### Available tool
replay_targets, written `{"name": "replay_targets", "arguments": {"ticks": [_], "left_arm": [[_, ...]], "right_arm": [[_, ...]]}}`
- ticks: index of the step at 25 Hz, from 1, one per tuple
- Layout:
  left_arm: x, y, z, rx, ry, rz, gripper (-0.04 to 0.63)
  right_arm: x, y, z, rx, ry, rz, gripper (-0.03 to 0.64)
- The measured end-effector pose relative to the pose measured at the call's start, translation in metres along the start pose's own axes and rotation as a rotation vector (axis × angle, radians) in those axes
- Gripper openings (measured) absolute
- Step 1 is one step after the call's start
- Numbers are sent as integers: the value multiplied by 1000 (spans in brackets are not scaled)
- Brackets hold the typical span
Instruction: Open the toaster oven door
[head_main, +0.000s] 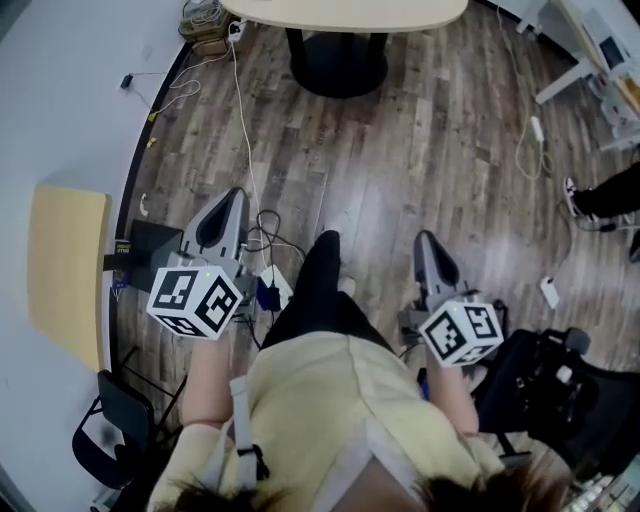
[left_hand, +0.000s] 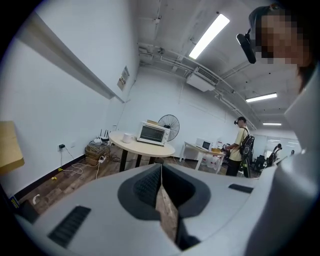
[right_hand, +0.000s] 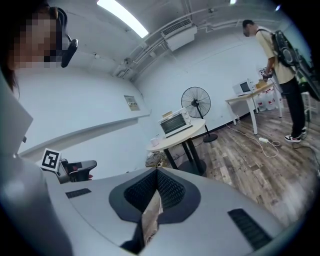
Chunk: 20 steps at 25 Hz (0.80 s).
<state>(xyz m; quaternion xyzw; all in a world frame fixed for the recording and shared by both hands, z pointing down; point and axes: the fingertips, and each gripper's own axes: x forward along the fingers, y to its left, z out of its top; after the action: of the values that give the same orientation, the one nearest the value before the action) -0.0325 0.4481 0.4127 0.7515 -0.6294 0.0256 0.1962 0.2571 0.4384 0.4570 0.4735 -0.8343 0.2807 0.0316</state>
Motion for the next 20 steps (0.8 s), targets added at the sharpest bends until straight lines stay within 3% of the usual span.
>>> {"name": "replay_targets", "arguments": {"ticks": [4,10,20], "left_arm": [[5,-16,8,-1,-17,-38,8],[23,-37,17,54,-34,-102,8],[72,-35,18,14,13,-139,8]], "right_arm": [[-1,-2,0,10,2,-7,2],[21,0,15,36,-32,8,2],[74,12,43,40,-22,21,3]]}}
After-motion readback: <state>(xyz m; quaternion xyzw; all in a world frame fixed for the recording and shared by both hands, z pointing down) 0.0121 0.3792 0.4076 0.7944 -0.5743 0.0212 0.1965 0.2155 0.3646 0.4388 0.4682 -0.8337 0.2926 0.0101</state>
